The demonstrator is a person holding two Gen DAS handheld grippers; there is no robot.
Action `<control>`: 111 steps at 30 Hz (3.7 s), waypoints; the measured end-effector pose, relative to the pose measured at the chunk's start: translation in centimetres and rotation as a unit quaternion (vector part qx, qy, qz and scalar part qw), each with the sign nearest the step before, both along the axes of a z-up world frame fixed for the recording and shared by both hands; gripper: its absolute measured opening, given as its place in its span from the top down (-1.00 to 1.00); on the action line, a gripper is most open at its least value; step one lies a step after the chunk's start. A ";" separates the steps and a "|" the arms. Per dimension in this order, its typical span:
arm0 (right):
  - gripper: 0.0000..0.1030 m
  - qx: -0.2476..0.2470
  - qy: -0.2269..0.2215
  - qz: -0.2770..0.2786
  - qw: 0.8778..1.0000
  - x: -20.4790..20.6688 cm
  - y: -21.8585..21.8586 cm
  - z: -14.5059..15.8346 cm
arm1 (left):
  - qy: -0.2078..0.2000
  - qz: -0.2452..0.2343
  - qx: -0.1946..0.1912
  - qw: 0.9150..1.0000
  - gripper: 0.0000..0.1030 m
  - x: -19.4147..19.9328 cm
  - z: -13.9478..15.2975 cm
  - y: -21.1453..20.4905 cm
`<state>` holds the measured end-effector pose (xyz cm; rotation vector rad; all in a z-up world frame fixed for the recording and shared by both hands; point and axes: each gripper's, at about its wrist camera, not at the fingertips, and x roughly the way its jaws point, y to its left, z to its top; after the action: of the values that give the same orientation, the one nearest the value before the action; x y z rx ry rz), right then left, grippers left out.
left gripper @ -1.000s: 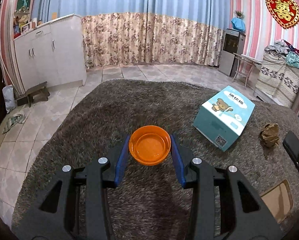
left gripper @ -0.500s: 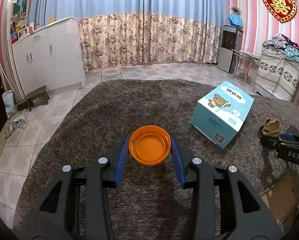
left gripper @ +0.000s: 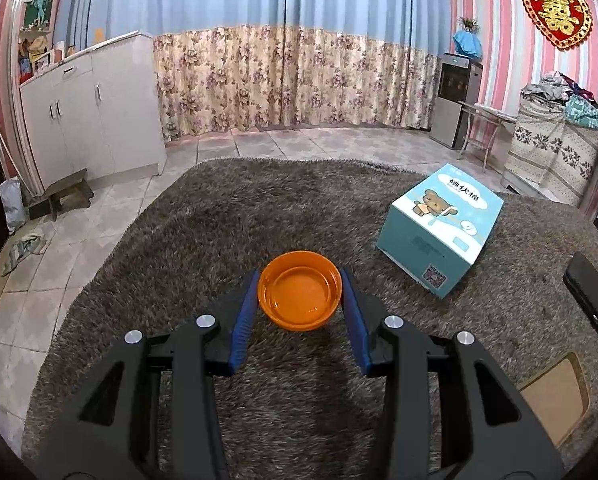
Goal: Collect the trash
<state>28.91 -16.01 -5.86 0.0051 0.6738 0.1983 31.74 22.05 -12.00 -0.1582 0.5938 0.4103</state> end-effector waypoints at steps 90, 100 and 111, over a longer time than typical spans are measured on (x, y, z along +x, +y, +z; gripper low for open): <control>-0.91 0.071 -0.109 -0.259 0.957 -19.1 -23.5 3.0 | -0.083 -0.285 0.046 0.954 -0.90 -20.4 10.9 -31.3; -0.91 0.029 -0.105 -0.185 0.977 -23.2 -15.6 0.4 | -0.089 -0.283 0.045 0.954 -0.90 -25.8 9.3 -28.5; -0.91 0.010 -0.126 -0.163 0.978 -26.0 -13.4 0.1 | -0.124 -0.212 0.032 0.969 -0.90 -29.0 8.5 -26.8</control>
<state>2.87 -29.42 -5.80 0.1083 0.4092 -0.1103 2.76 -4.79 -3.46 -0.0178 0.3522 -0.0078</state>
